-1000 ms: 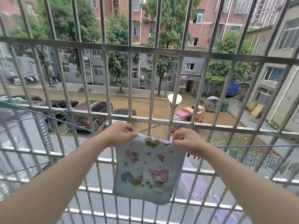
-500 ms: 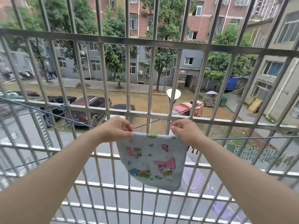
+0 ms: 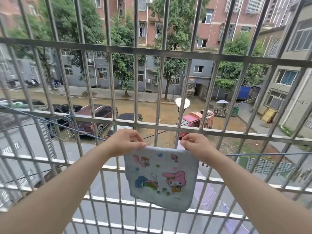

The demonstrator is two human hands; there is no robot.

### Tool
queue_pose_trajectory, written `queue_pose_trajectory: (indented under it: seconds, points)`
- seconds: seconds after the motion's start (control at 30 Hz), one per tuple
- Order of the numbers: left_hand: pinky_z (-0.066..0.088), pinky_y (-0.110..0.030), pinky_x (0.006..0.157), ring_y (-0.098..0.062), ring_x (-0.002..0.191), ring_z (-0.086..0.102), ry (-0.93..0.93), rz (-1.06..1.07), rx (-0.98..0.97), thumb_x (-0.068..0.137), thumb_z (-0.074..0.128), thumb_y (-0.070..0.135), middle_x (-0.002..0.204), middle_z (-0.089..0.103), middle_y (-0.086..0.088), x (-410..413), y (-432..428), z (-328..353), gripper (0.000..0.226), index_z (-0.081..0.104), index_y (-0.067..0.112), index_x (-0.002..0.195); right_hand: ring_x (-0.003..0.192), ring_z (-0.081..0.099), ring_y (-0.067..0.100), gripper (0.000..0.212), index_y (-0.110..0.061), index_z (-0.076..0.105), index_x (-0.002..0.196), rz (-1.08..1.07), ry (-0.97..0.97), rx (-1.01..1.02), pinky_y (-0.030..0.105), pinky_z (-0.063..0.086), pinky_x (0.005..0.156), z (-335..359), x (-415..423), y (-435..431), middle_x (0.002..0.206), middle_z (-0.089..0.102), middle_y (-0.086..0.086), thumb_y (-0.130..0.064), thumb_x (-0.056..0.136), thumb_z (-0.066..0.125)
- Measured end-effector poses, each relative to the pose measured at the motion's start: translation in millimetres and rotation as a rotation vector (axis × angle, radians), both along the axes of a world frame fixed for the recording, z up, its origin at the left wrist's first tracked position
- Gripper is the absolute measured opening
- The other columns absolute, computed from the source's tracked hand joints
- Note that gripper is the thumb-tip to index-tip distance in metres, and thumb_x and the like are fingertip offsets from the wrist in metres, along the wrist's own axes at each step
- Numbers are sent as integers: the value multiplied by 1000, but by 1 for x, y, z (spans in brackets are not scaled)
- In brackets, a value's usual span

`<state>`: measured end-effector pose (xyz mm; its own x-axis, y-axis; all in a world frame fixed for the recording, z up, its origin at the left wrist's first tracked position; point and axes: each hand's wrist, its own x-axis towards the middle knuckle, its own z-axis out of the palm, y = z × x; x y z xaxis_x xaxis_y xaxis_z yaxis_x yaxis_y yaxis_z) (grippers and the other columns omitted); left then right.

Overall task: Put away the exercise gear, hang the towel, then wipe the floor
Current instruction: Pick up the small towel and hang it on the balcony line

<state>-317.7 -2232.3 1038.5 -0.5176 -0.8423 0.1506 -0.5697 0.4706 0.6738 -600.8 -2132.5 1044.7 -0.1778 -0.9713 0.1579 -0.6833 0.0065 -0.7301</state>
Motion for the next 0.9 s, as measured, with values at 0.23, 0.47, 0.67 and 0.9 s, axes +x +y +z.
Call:
queue_pose_trajectory:
  seconds: [0.23,0.47,0.67,0.9]
  points:
    - [58,-33,83,-7,96,67,-30,25,-12,89,69,44,102,73,14,1,-2,-3,16,75,29,84,89,65,15,13,-19,75,84,65,-13,121,26,50,69,3,0,5,95,71,-3,-24,90,65]
    - [56,-29,78,-6,93,66,-49,92,-98,93,64,45,96,71,12,-6,4,-2,18,73,30,88,79,60,7,19,-23,72,86,-16,52,58,23,41,60,1,7,8,86,68,-8,-34,95,59]
    - [52,-38,98,-4,110,59,-78,26,-259,95,59,48,116,66,14,-4,13,3,25,69,30,110,88,57,6,22,-26,68,89,40,246,1,21,39,66,3,5,9,94,59,-13,-42,96,55]
    - [4,-41,125,-5,150,14,-103,69,-649,96,56,46,159,31,9,-14,57,-2,51,47,31,144,117,52,23,37,-19,65,119,13,644,-375,41,38,102,5,33,14,119,62,1,-44,96,51]
